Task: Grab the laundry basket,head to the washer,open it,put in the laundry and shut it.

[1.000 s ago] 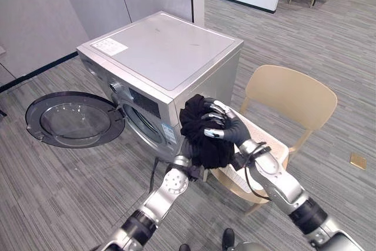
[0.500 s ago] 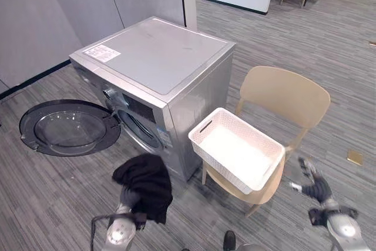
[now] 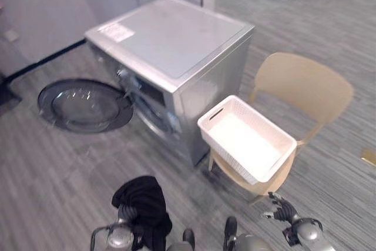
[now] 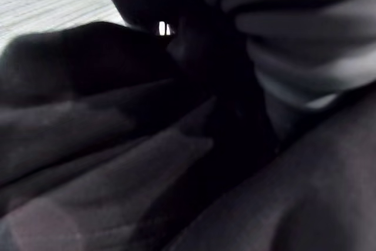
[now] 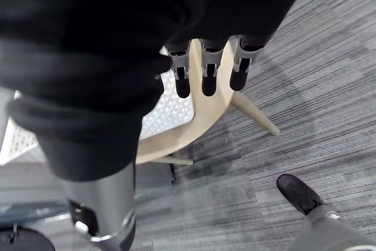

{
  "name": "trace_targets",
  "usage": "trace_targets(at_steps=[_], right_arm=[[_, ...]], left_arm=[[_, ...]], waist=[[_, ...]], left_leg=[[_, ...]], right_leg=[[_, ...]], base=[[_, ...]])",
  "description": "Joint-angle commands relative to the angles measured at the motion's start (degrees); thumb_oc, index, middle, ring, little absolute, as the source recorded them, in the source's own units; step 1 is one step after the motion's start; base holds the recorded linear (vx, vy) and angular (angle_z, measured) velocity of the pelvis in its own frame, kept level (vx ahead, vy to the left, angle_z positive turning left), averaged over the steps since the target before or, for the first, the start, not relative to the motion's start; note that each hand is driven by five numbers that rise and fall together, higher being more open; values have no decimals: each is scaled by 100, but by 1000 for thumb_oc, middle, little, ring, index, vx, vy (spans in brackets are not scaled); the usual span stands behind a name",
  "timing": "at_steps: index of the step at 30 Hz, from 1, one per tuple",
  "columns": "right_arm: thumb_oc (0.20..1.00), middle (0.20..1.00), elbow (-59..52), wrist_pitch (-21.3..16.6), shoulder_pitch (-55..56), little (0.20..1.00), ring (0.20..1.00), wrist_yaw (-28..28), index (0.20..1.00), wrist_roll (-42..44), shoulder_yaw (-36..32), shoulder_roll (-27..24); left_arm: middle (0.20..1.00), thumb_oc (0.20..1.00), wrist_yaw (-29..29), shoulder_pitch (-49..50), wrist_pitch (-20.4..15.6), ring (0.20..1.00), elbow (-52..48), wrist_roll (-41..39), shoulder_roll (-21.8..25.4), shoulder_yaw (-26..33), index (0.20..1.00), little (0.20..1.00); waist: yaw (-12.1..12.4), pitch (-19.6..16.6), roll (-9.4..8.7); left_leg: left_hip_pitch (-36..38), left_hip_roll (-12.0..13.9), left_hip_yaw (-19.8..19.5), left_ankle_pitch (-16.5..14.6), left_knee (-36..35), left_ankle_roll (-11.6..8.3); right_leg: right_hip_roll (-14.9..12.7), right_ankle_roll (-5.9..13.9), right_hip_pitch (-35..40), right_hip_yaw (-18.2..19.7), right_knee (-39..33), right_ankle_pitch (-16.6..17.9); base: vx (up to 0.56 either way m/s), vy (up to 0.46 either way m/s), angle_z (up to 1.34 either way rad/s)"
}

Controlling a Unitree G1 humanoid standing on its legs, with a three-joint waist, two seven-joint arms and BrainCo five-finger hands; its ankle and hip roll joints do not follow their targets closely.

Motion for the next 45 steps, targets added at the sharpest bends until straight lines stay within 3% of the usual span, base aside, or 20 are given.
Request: trace_targets(at_steps=[1,7,9,13,16,17,18,19,22,25,27,29,31,32,33,35,36,37,40,45], right_arm=[[1000,1000,-38,-130,-138,1000,1000,-89,1000,197,147,167],[1000,1000,120,-59,-220,1000,1000,-109,1000,-13,389,261],[1000,1000,179,-58,-320,1000,1000,-119,1000,-84,518,326],[1000,1000,254,-78,-633,1000,1000,-205,1000,-179,763,496],[1000,1000,127,-103,-1032,1000,1000,-209,1000,-141,980,603],[1000,1000,132,-103,-1046,1000,1000,-210,1000,-139,979,608],[1000,1000,111,-111,-1143,1000,1000,-257,1000,-84,1001,631],[1000,1000,-156,-114,-1136,1000,1000,-323,1000,-18,922,593],[1000,1000,-242,-147,-1139,1000,1000,-431,1000,160,817,512],[1000,1000,-194,-122,-1154,1000,1000,-436,1000,157,805,476],[1000,1000,-152,-87,-1084,1000,1000,-419,1000,59,747,430],[1000,1000,-154,-90,-869,1000,1000,-431,1000,-3,651,348],[1000,1000,-74,-70,-740,1000,1000,-418,1000,-46,552,288],[1000,1000,-76,-67,-678,1000,1000,-405,1000,-74,520,259],[1000,1000,22,-12,-616,1000,1000,-443,1000,-49,420,189],[1000,1000,67,-5,-602,1000,1000,-483,1000,8,368,185],[1000,1000,143,12,-591,1000,1000,-502,1000,62,320,186],[1000,1000,227,4,-480,1000,1000,-556,1000,84,185,144],[1000,1000,394,-10,-418,1000,1000,-609,1000,48,132,158],[1000,1000,614,-34,-332,1000,1000,-585,1000,20,7,250]], left_arm=[[200,200,169,-17,-258,200,-319,-263,322,89,200,200],[200,200,102,-178,-211,200,-295,-163,260,-139,200,200],[200,200,86,-142,-200,200,-297,-136,210,-221,200,200],[200,200,127,-172,-240,200,-277,-114,258,-280,200,200],[200,200,173,-273,-229,200,-479,-216,540,-250,200,200],[200,200,172,-283,-227,200,-479,-218,545,-245,200,200],[200,200,256,-376,-225,200,-449,-236,614,-272,200,200],[200,200,315,-501,-208,200,-499,-255,658,-363,200,200],[200,200,337,-615,-251,200,-469,-354,531,-458,200,200],[200,200,305,-646,-238,200,-398,-353,472,-503,200,200],[200,200,224,-652,-215,200,-311,-261,399,-555,200,200],[200,200,157,-490,-211,200,-319,-78,316,-602,200,200],[200,200,71,-322,-195,200,-333,-62,249,-575,200,200],[200,200,77,-290,-167,200,-299,-44,217,-580,200,200],[200,200,28,-288,-147,200,-255,-73,171,-617,200,200],[200,200,50,-339,-139,200,-209,-64,152,-642,200,200],[200,200,47,-389,-132,200,-161,-29,150,-673,200,200],[200,200,30,-434,-115,200,-220,144,226,-719,200,200],[200,200,7,-420,-133,200,-222,163,235,-755,200,200],[200,200,-116,-380,-142,200,-213,204,160,-931,200,200]], waist=[[144,29,-428],[61,-98,-341],[35,-170,-312],[166,-180,-529],[410,78,-784],[419,82,-794],[452,172,-815],[366,273,-821],[188,297,-789],[112,303,-779],[30,275,-792],[-123,159,-776],[-200,14,-717],[-241,2,-695],[-270,24,-751],[-262,48,-802],[-261,53,-850],[-210,83,-846],[-124,121,-759],[-216,-84,-660]], left_leg=[[-512,-153,388,-20,272,-127],[-353,357,1422,245,-539,-175],[-263,301,1314,262,-640,-170],[-329,136,1078,32,-363,-63],[-392,-87,672,-278,-53,223],[-400,-94,685,-287,-45,231],[-436,-102,651,-326,36,293],[-434,-120,538,-178,-96,353],[-142,-305,375,-253,-320,346],[54,-428,253,-331,-405,341],[345,-593,79,-567,-348,338],[550,-759,-151,-1002,68,354],[585,-728,-63,-1200,517,176],[483,-619,40,-1086,1001,35],[59,-404,162,-693,1868,-88],[-206,-372,201,-699,2038,-34],[-437,-365,235,-776,1981,31],[-835,-397,-38,-424,1135,18],[-1033,-426,-737,189,417,-130],[-677,-501,-930,145,60,-17]], right_leg=[[-438,580,733,-45,-485,-523],[-704,759,956,-849,-614,-562],[-714,781,1066,-885,-644,-579],[-841,841,1119,-706,-540,-608],[-1034,961,551,-241,834,-436],[-1048,971,524,-222,866,-446],[-1028,1041,294,-93,1186,-308],[-572,916,-283,355,1478,-327],[-224,785,-477,601,770,-354],[-180,816,-632,558,248,-96],[-247,925,-882,392,-131,156],[-150,800,-507,646,-307,132],[-148,724,-260,667,-322,89],[-135,648,-84,656,-362,51],[-121,514,197,667,-463,-71],[-124,477,307,674,-530,-126],[-135,472,388,703,-587,-148],[-56,490,544,879,-623,-289],[157,434,725,1326,-494,-489],[152,516,876,1764,-327,-648]], base=[[-17,18,64],[119,118,123],[263,225,132],[190,149,13],[186,196,-19],[66,138,1],[33,79,-9],[34,73,-12],[237,65,40],[298,-18,38],[392,-95,43],[515,-150,83],[412,-107,112],[318,-150,63],[221,-128,32],[134,-102,21],[352,-51,0],[388,17,-19],[309,122,-71],[310,192,-96]])
